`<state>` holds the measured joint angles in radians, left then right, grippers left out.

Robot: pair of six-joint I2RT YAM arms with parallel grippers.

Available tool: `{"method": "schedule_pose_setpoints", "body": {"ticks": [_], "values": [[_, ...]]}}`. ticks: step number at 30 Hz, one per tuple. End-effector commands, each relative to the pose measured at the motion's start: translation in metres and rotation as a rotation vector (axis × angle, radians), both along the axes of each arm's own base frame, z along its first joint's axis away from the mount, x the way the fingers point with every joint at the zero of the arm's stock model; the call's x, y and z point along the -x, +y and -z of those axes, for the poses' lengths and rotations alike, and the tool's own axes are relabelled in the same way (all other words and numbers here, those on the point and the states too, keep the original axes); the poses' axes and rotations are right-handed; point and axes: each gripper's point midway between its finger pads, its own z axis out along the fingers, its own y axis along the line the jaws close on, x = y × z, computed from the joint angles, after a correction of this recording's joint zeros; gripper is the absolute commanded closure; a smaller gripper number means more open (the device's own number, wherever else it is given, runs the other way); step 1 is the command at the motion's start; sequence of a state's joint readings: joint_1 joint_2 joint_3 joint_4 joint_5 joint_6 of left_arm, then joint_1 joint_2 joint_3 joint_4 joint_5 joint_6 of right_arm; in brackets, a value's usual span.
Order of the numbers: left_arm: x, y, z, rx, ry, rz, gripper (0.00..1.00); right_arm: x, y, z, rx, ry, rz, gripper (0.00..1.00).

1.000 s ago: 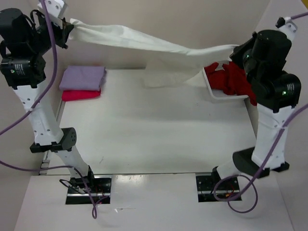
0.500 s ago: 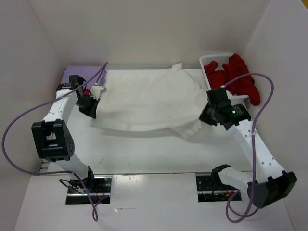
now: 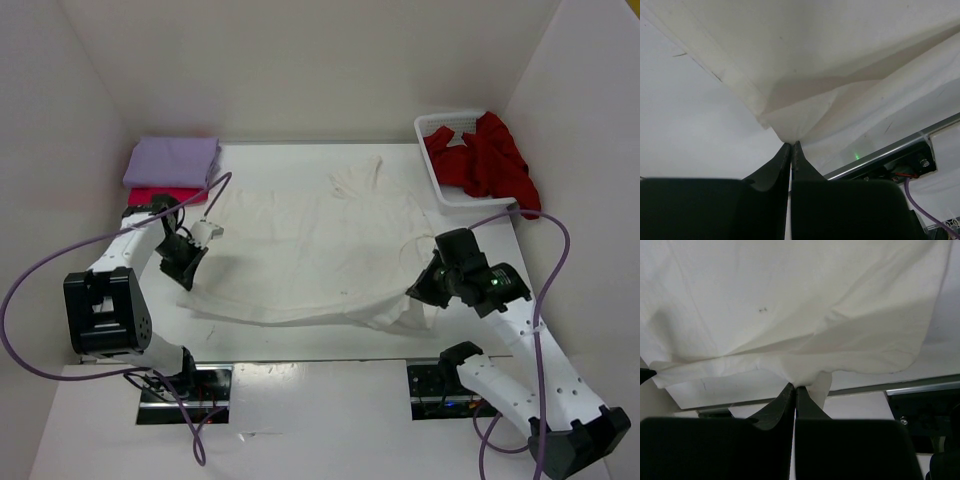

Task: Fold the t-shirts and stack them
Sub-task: Fold the flattened tshirt in 1/3 of the way

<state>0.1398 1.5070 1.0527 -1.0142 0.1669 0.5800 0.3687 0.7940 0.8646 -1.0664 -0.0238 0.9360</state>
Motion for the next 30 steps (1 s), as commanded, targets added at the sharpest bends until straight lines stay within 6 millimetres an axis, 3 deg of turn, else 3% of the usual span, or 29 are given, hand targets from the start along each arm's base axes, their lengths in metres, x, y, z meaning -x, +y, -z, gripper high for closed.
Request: {"method": "schedule_pose_setpoints", "body": {"ticks": [1, 2, 6, 9, 10, 11, 14, 19, 25, 30], "values": [[0.007, 0.004, -0.008, -0.015, 0.016, 0.022, 1.0, 0.0, 0.004, 0.001, -0.016, 0.025, 0.013, 1.0], [0.008, 0.004, -0.008, -0.015, 0.018, 0.013, 1.0, -0.004, 0.002, 0.0, 0.001, 0.021, 0.024, 1.0], [-0.026, 0.006, -0.022, -0.018, -0.071, -0.007, 1.0, -0.038, -0.011, -0.022, 0.119, -0.039, 0.033, 1.0], [-0.052, 0.007, -0.028, -0.009, -0.107, -0.037, 1.0, -0.079, -0.01, -0.023, 0.181, -0.044, 0.015, 1.0], [-0.056, 0.008, -0.027, -0.009, -0.104, -0.037, 1.0, -0.092, -0.009, -0.009, 0.229, -0.007, -0.018, 1.0], [-0.059, 0.006, -0.021, 0.005, -0.082, -0.036, 1.0, -0.112, -0.005, -0.015, 0.235, -0.052, -0.022, 1.0], [-0.062, 0.006, -0.006, 0.013, -0.035, -0.062, 1.0, -0.154, -0.017, -0.002, 0.304, -0.055, -0.013, 1.0], [-0.069, -0.002, 0.004, 0.065, -0.008, -0.089, 0.98, -0.202, -0.031, -0.003, 0.337, -0.086, -0.004, 1.0], [-0.079, 0.0, 0.008, 0.088, -0.005, -0.125, 0.97, -0.225, -0.036, 0.019, 0.365, -0.045, -0.056, 1.0], [-0.079, 0.003, 0.017, 0.091, 0.023, -0.135, 0.93, -0.228, -0.037, 0.045, 0.368, 0.023, -0.09, 1.0]]}}
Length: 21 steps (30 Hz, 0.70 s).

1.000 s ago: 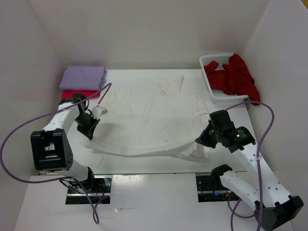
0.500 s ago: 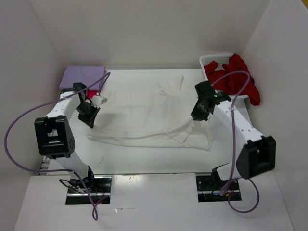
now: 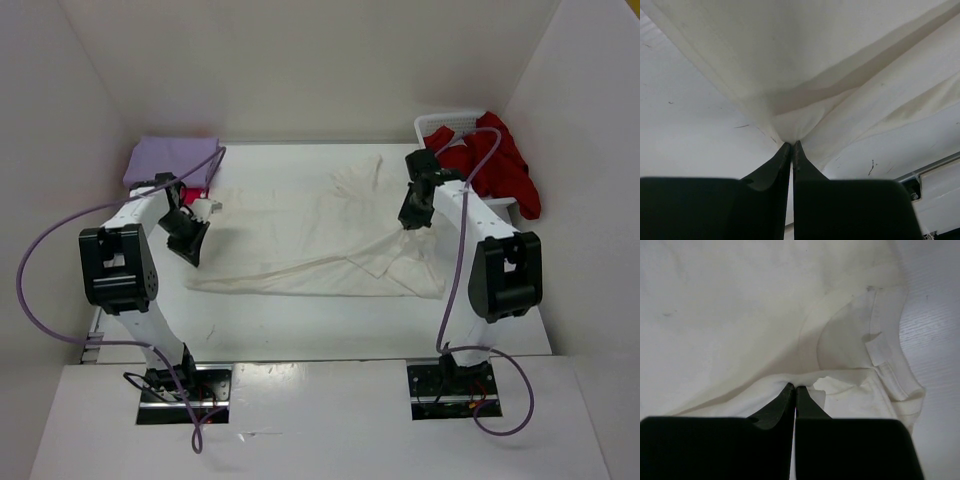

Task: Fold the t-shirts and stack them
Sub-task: Fold the flattened tshirt in 1/3 of the way

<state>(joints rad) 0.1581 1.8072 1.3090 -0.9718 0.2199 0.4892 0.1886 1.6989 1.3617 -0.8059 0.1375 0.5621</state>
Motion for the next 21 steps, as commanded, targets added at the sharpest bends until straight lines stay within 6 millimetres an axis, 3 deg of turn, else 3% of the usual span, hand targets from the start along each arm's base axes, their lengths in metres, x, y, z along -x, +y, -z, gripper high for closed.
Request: {"method": "schedule_pose_setpoints", "body": {"ticks": [1, 9, 12, 13, 16, 18, 19, 21], "values": [[-0.005, 0.0, 0.004, 0.034, 0.018, -0.031, 0.93, -0.02, -0.003, 0.0, 0.019, -0.034, -0.033, 1.0], [-0.027, 0.004, -0.005, 0.146, -0.027, -0.152, 0.87, -0.041, -0.014, 0.018, 0.03, -0.024, 0.001, 0.97], [-0.032, 0.01, -0.002, 0.193, -0.031, -0.201, 0.82, -0.055, -0.01, 0.02, 0.023, -0.036, -0.014, 0.69], [-0.035, 0.013, -0.003, 0.206, -0.043, -0.222, 0.74, -0.057, -0.008, 0.022, 0.018, -0.032, -0.027, 0.57], [-0.037, 0.025, -0.004, 0.269, -0.05, -0.29, 0.64, -0.068, -0.009, -0.003, 0.024, -0.092, -0.02, 0.45], [-0.044, 0.038, -0.02, 0.316, -0.11, -0.323, 0.64, -0.069, -0.013, -0.024, 0.03, -0.147, 0.014, 0.45], [-0.046, 0.044, -0.028, 0.317, -0.14, -0.334, 0.63, -0.063, -0.014, -0.047, 0.016, -0.197, 0.025, 0.44], [-0.048, 0.056, -0.049, 0.251, -0.228, -0.283, 0.6, -0.043, -0.018, -0.051, 0.012, -0.196, 0.054, 0.41]]}}
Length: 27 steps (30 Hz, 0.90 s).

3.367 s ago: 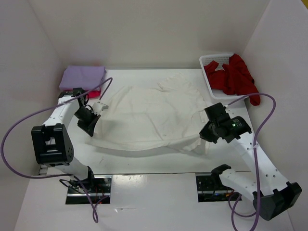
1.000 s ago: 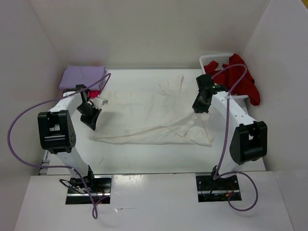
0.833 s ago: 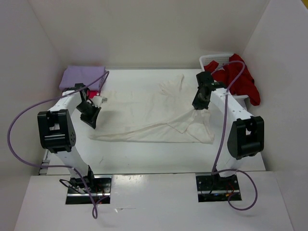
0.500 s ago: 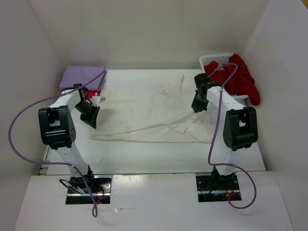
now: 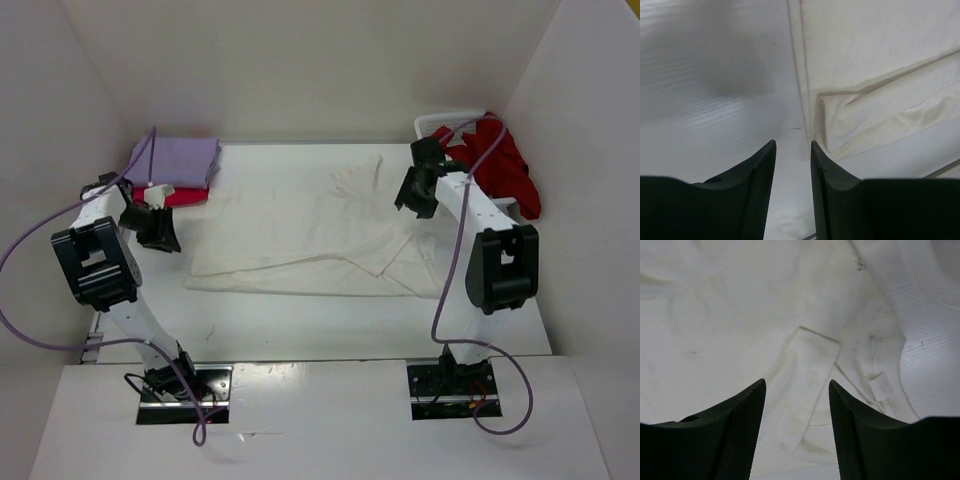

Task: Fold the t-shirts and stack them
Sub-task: Fold the flattened tshirt in 1/3 of the way

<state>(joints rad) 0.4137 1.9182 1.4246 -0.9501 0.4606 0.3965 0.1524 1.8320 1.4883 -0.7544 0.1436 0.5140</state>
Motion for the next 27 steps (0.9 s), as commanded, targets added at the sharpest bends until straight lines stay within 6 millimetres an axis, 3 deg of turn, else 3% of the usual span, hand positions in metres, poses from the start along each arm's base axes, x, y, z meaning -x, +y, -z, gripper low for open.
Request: {"method": "schedule_pose_setpoints", "body": {"ticks": [1, 2, 3, 4, 5, 6, 7, 8, 9, 10, 11, 12, 15, 20, 27], "values": [[-0.017, 0.009, -0.053, -0.056, -0.196, 0.062, 0.58, 0.023, -0.008, -0.057, -0.036, -0.145, 0.074, 0.41], [-0.014, 0.007, -0.065, -0.116, -0.234, 0.11, 0.57, 0.033, -0.006, -0.054, -0.056, -0.134, 0.079, 0.41], [-0.014, -0.005, -0.063, -0.177, -0.256, 0.233, 0.55, 0.044, -0.003, -0.049, -0.079, -0.118, 0.082, 0.41], [-0.008, 0.0, -0.056, -0.277, -0.226, 0.28, 0.55, 0.065, 0.001, -0.027, -0.112, -0.052, 0.099, 0.41], [0.008, -0.006, -0.042, -0.314, -0.185, 0.33, 0.55, 0.077, 0.003, -0.026, -0.135, -0.049, 0.106, 0.45], [0.009, -0.006, -0.034, -0.366, -0.19, 0.393, 0.55, 0.084, 0.005, -0.02, -0.154, -0.039, 0.115, 0.51], [0.015, -0.008, -0.026, -0.422, -0.161, 0.443, 0.55, 0.102, 0.008, 0.0, -0.179, 0.015, 0.117, 0.53], [0.019, -0.009, -0.018, -0.439, -0.14, 0.456, 0.55, 0.108, 0.011, 0.001, -0.211, 0.004, 0.138, 0.54], [0.024, -0.009, -0.01, -0.453, -0.128, 0.478, 0.54, 0.108, 0.014, 0.004, -0.23, -0.006, 0.145, 0.62], [0.025, -0.007, -0.004, -0.457, -0.112, 0.48, 0.54, 0.12, 0.016, 0.017, -0.254, 0.025, 0.162, 0.66], [0.025, -0.007, -0.004, -0.459, -0.114, 0.488, 0.54, 0.123, 0.019, 0.023, -0.27, 0.034, 0.166, 0.72], [0.021, -0.012, -0.001, -0.451, -0.123, 0.502, 0.54, 0.121, 0.022, 0.023, -0.289, 0.018, 0.156, 0.84], [0.017, -0.031, 0.0, -0.426, -0.143, 0.578, 0.54, 0.129, 0.025, 0.04, -0.306, 0.067, 0.173, 1.0], [0.025, -0.052, 0.002, -0.386, -0.132, 0.719, 0.54, 0.131, 0.025, 0.049, -0.301, 0.089, 0.177, 1.0], [0.048, -0.063, 0.01, -0.343, -0.087, 0.863, 0.53, 0.136, 0.024, 0.066, -0.289, 0.125, 0.174, 1.0]]}}
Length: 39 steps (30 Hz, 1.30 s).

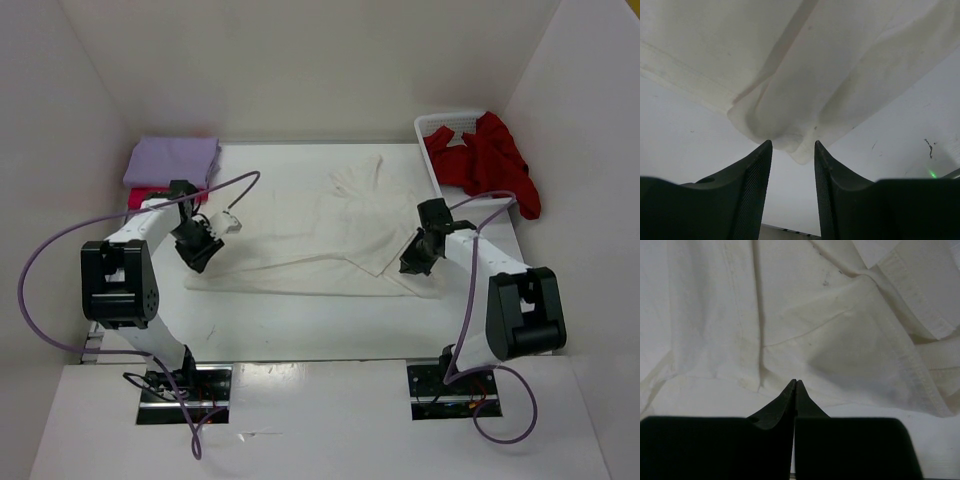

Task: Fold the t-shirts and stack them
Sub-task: Fold the flattened tshirt in 1/3 of the way

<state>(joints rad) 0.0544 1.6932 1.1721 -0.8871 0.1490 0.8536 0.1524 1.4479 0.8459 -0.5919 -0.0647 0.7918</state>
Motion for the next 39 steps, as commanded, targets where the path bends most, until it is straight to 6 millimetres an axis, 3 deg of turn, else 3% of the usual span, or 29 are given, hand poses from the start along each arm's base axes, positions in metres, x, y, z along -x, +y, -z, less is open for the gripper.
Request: {"method": "schedule_pose_setpoints", "body": {"ticks": [1, 6, 10, 16, 21, 27, 31, 33, 39], "values": [[0.015, -0.011, 0.005, 0.02, 0.054, 0.11, 0.53, -0.003, 0.001, 0.012, -0.008, 0.004, 0.003, 1.0], [0.011, -0.012, 0.021, -0.038, 0.059, 0.101, 0.53, 0.003, -0.001, 0.022, 0.0, 0.036, -0.005, 1.0], [-0.01, 0.001, 0.03, -0.113, 0.002, 0.025, 0.52, 0.005, -0.003, 0.027, 0.011, 0.045, -0.002, 1.0], [-0.041, 0.024, 0.021, -0.242, -0.124, -0.098, 0.52, 0.008, -0.003, 0.034, 0.014, 0.065, -0.002, 1.0], [-0.059, 0.029, 0.014, -0.268, -0.201, -0.151, 0.52, 0.009, -0.003, 0.037, 0.016, 0.074, -0.002, 1.0], [-0.089, 0.027, 0.023, -0.249, -0.248, -0.222, 0.52, 0.012, -0.005, 0.039, 0.026, 0.082, 0.001, 1.0], [-0.124, 0.04, 0.01, -0.233, -0.315, -0.371, 0.52, 0.012, -0.007, 0.04, 0.036, 0.081, 0.005, 1.0], [-0.144, 0.054, -0.009, -0.238, -0.368, -0.437, 0.52, 0.012, -0.011, 0.038, 0.054, 0.076, 0.011, 1.0], [-0.151, 0.082, -0.048, -0.178, -0.4, -0.552, 0.45, 0.001, -0.025, 0.001, 0.118, -0.037, 0.068, 1.0]]}}
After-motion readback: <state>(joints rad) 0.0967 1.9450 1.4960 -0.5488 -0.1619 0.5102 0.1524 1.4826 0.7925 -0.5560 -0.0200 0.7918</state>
